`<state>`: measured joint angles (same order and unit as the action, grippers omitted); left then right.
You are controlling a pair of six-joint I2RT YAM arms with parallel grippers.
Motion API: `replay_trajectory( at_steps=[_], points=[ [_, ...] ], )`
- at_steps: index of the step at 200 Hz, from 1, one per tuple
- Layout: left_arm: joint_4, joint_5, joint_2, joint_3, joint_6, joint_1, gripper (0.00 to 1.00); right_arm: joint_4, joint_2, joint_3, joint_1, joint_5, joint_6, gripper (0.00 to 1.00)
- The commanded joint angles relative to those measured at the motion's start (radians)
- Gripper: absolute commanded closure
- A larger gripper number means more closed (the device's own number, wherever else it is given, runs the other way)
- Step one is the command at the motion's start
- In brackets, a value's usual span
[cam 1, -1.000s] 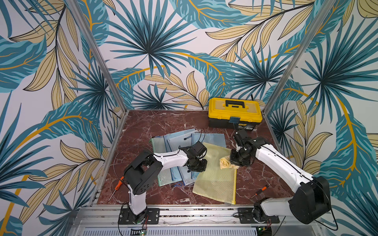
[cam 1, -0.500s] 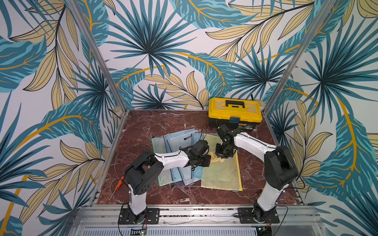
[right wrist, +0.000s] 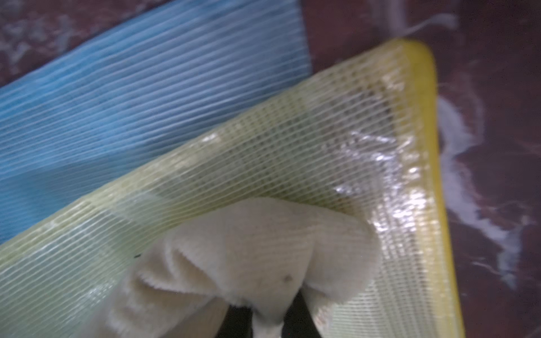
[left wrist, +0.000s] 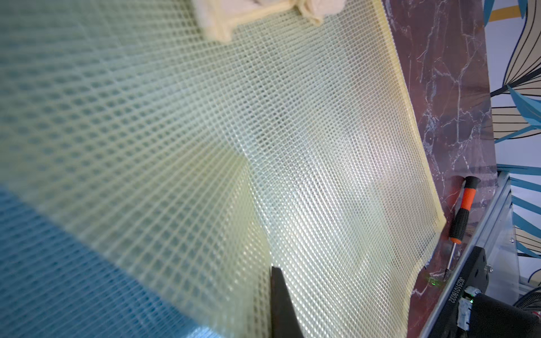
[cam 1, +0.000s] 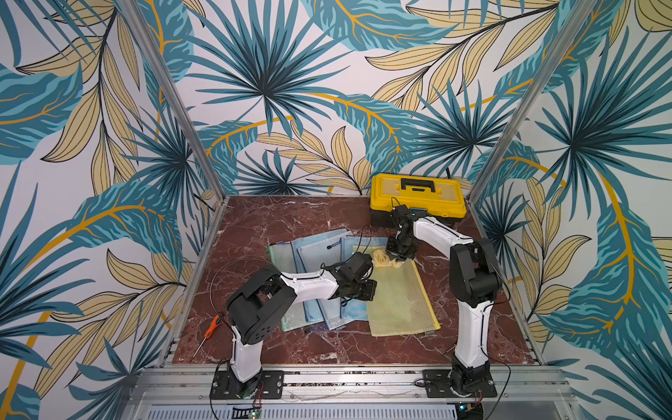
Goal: Wipe the document bag
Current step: Wipe the dirt from the document bag.
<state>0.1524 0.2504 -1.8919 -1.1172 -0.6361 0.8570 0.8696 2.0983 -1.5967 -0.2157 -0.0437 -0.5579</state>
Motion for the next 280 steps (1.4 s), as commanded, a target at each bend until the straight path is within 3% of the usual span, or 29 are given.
replay_trajectory(
  at_steps=[1, 21, 45, 72, 100, 138, 185, 205, 226, 260, 280],
  points=[
    [-0.016, 0.018, -0.005, 0.013, 0.016, 0.005, 1.0, 0.074, -0.053, 0.073, 0.1, 0.071, 0.038, 1.0],
    [-0.016, 0.034, -0.011, 0.008, 0.015, 0.005, 1.0, 0.083, -0.114, 0.105, 0.126, 0.084, 0.052, 1.0],
    [-0.016, 0.043, -0.012, 0.005, 0.017, 0.005, 1.0, 0.071, -0.142, 0.058, 0.024, 0.04, 0.033, 1.0],
    [-0.015, 0.048, -0.011, 0.008, 0.018, 0.005, 1.0, 0.052, -0.06, -0.06, -0.1, -0.03, -0.024, 1.0],
    [-0.016, 0.05, -0.003, 0.016, 0.016, 0.005, 1.0, 0.031, 0.039, -0.138, -0.132, -0.065, -0.061, 1.0],
    [-0.015, 0.038, 0.012, 0.031, 0.01, 0.005, 1.0, 0.058, 0.043, -0.087, -0.078, -0.005, -0.033, 1.0],
    [-0.016, 0.034, 0.014, 0.029, 0.013, 0.005, 1.0, 0.016, -0.179, 0.202, 0.126, 0.054, 0.018, 1.0],
    [-0.016, 0.039, 0.011, 0.022, 0.014, 0.005, 1.0, 0.026, -0.236, 0.226, 0.136, 0.072, 0.021, 1.0],
    [-0.016, 0.036, 0.011, 0.025, 0.012, 0.005, 1.0, 0.012, -0.235, 0.21, 0.084, 0.021, -0.007, 1.0],
    [-0.016, 0.026, 0.015, 0.036, -0.003, 0.005, 1.0, -0.012, -0.137, 0.125, -0.09, -0.016, -0.058, 1.0],
    [-0.015, 0.021, 0.017, 0.036, -0.008, 0.005, 1.0, -0.042, -0.081, 0.111, -0.121, -0.063, -0.084, 1.0]
  ],
)
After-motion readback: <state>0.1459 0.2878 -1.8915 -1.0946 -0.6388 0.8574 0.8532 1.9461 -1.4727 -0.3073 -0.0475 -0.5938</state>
